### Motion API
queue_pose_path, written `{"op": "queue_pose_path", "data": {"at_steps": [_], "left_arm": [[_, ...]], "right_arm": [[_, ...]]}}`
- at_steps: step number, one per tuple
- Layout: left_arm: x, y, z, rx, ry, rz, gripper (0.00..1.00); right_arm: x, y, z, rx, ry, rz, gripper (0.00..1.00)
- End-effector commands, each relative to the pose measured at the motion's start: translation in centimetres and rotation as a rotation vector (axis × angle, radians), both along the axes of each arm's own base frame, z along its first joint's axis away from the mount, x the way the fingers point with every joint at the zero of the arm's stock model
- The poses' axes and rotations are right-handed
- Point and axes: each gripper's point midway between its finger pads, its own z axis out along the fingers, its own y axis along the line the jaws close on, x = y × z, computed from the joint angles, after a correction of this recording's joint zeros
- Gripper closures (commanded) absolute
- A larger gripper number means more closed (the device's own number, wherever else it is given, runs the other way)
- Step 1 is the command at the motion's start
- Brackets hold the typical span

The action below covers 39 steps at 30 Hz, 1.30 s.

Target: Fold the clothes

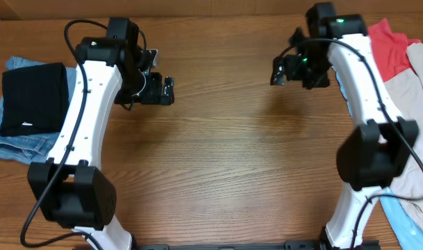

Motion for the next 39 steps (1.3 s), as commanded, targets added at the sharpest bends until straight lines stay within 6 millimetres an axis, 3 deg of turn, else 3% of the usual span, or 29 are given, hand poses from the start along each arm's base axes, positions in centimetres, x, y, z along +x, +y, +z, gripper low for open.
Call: {"op": "queue_pose_path", "data": {"at_steps": [1,5,9,17,20,28,39], "left_arm": [[-2.6,0.9,3.5,0.054,-0.085,0.018,0.00],[-5.2,1.1,5.2,0.037,-0.212,0.024,0.00],[-7.9,1.8,6.9,0.033,-0.385,0.037,0.00],[-15.1,5.4,10.0,0.095,-0.675,0.188,0.00],[-16.9,6.2,10.4,0.113,-0.735,0.216,0.00],[-18.0,6.3,10.4,0.107,-0.744,0.215,0.00],[-18.2,6.3,10.1,0.111,-0.726,0.213,0.00]], "right_arm": [[-1.2,-0.2,6.1,0.030,-0.137,-0.019,0.00],[-3.0,-0.4,9.7,0.036,-0.224,-0.026,0.00],[-4.8,-0.6,11.7,0.043,-0.313,-0.027,0.00],[-10.8,-1.0,10.9,0.059,-0.492,-0.025,0.00],[-13.4,-1.2,10.6,0.068,-0.593,-0.024,0.00],[-18.0,-1.5,10.6,0.078,-0.718,-0.021,0.00],[-18.0,-1.5,9.2,0.073,-0.648,-0.022,0.00]]}}
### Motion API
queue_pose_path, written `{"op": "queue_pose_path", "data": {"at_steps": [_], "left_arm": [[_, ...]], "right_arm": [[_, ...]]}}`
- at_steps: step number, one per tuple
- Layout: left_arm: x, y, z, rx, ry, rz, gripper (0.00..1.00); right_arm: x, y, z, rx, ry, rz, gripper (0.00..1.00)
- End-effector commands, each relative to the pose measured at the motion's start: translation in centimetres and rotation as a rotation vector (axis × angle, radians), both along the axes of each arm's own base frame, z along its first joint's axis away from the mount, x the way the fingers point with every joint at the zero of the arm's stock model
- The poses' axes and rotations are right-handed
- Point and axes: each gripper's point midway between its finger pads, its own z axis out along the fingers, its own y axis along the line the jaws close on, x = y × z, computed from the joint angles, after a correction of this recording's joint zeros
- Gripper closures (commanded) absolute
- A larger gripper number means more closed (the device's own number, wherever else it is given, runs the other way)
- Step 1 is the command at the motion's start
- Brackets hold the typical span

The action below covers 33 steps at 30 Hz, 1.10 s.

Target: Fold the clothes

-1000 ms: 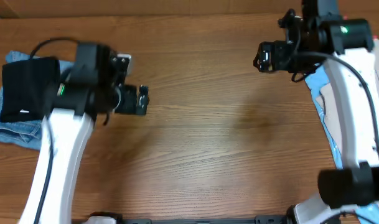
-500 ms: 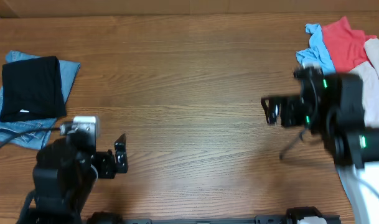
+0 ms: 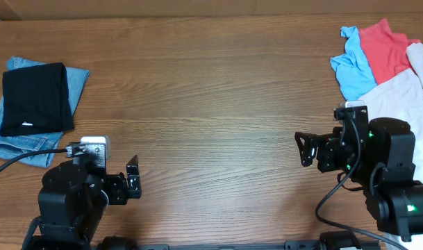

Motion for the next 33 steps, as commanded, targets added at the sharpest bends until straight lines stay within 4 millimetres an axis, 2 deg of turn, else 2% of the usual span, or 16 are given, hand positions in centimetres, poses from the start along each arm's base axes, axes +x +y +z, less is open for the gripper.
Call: {"op": "queue_pose_path", "data": {"at_steps": [1,12,16,20,24,33], "left_arm": [[0.0,0.2,-0.2,-0.004,0.004,0.023,0.00],[0.0,0.2,-0.2,-0.004,0.004,0.022,0.00],[0.0,0.2,-0.2,-0.004,0.004,0.022,0.00],[0.0,0.2,-0.2,-0.004,0.004,0.022,0.00],[-0.1,0.2,-0.3,-0.003,0.010,0.022,0.00],[-0.4,0.3,-0.6,-0.001,0.025,0.023,0.00]], "right_arm": [[0.2,0.1,-0.7,0.005,0.025,0.001,0.00],[1.6,0.3,-3.8,0.001,0.155,0.005,0.00],[2.1,0.2,-4.1,-0.016,0.153,0.011,0.00],[3.6,0.0,-2.4,-0.066,-0.019,0.046,0.00],[3.5,0.0,-1.3,-0.093,-0.240,0.068,0.00],[1.2,-0.2,-4.4,-0.080,-0.618,0.049,0.00]]}}
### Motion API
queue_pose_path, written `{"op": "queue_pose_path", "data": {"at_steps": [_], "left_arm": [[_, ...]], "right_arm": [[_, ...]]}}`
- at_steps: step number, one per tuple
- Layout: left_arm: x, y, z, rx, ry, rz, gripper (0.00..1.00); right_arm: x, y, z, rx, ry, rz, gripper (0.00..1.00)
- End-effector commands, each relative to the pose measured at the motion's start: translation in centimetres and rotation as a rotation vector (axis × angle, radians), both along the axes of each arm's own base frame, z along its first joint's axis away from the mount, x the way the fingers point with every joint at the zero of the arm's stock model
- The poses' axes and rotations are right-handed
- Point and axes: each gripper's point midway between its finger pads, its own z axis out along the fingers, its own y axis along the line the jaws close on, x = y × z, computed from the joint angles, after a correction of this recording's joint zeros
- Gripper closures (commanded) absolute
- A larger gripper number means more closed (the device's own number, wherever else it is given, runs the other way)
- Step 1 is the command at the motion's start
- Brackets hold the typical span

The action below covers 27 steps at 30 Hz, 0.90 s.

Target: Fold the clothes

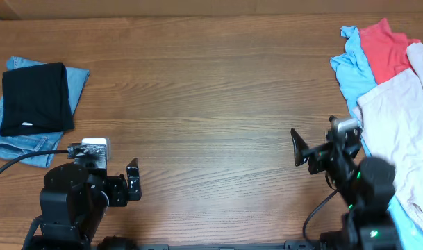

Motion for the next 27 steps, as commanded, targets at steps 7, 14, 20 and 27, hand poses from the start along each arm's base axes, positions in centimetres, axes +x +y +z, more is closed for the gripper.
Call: {"op": "queue_pose_path", "data": {"at_steps": [7,14,20,27], "left_arm": [[0.0,0.2,0.0,-0.007,-0.001,0.019,0.00],[0.0,0.2,0.0,-0.007,-0.001,0.020,0.00],[0.0,0.2,0.0,-0.007,-0.001,0.019,0.00],[0.0,0.2,0.0,-0.007,-0.001,0.019,0.00]], "right_arm": [[-2.0,-0.9,-1.9,0.008,-0.295,-0.045,0.00],[-2.1,-1.9,-2.4,-0.059,-0.329,-0.098,0.00],[-2.0,-2.0,-4.6,-0.076,-0.240,-0.099,0.00],[-2.0,-2.0,-4.6,-0.076,-0.239,-0.099,0.00]]}}
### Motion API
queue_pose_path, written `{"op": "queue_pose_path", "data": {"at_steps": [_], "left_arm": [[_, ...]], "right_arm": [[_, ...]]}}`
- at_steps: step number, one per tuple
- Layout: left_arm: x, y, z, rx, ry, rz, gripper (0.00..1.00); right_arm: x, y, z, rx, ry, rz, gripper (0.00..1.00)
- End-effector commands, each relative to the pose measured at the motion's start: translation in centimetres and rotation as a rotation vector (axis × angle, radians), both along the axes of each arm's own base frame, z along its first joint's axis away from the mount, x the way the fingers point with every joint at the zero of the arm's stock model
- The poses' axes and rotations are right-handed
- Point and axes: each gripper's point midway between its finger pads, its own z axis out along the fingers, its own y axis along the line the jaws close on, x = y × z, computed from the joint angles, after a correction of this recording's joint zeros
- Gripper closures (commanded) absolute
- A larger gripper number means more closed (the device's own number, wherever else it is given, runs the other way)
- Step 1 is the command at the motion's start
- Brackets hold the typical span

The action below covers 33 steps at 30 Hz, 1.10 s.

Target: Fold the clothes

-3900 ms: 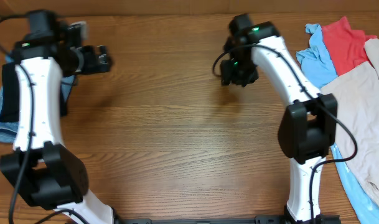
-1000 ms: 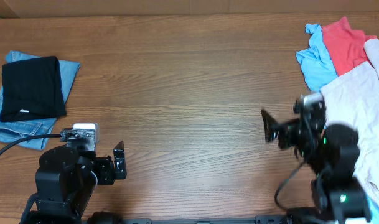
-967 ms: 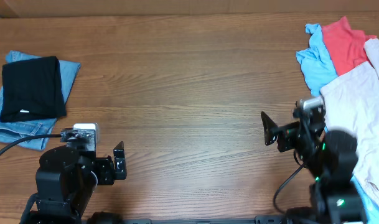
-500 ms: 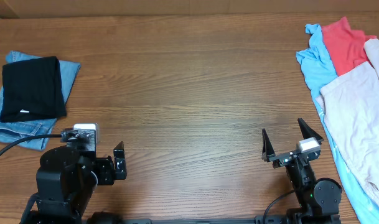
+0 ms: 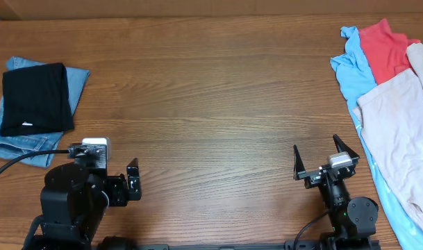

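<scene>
At the table's left end a folded black garment (image 5: 34,97) lies on folded blue denim (image 5: 8,142). Unfolded clothes are heaped at the right end: a light blue piece (image 5: 350,59), a red one (image 5: 381,43) and a large beige one (image 5: 399,132). My left gripper (image 5: 134,181) sits near the front edge on the left, pointing right, open and holding nothing. On the right, my right gripper (image 5: 318,158) is also near the front edge, its fingers spread apart and bare, just left of the beige garment.
Bare wooden table (image 5: 211,104) stretches between the folded stack and the heap. A pale garment shows at the far right edge. The light blue cloth also runs down along the right edge (image 5: 395,208).
The right arm has drawn in lower toward the front edge, and its gripper now shows both fingers spread wide. The left arm and the clothes are unchanged.
Both arms were first reached out over the far half of the table, the left beside the folded stack, the right beside the heap. Then both were drawn back to the front edge holding nothing. The right arm has since settled lower; the left stayed still.
</scene>
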Motion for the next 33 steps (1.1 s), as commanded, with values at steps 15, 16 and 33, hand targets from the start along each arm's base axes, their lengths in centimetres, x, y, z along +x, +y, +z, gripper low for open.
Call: {"op": "queue_pose_path", "data": {"at_steps": [15,16,33], "left_arm": [[0.0,0.1,0.1,-0.009,-0.005,0.018,0.00],[0.0,0.1,0.1,-0.009,-0.005,0.017,0.00],[-0.5,0.3,-5.5,-0.033,-0.166,0.026,0.00]], "right_arm": [[0.1,-0.2,-0.2,-0.007,-0.005,-0.012,0.00],[0.1,-0.2,-0.2,-0.007,-0.006,-0.012,0.00],[0.1,-0.2,-0.2,-0.007,-0.005,-0.012,0.00]]}}
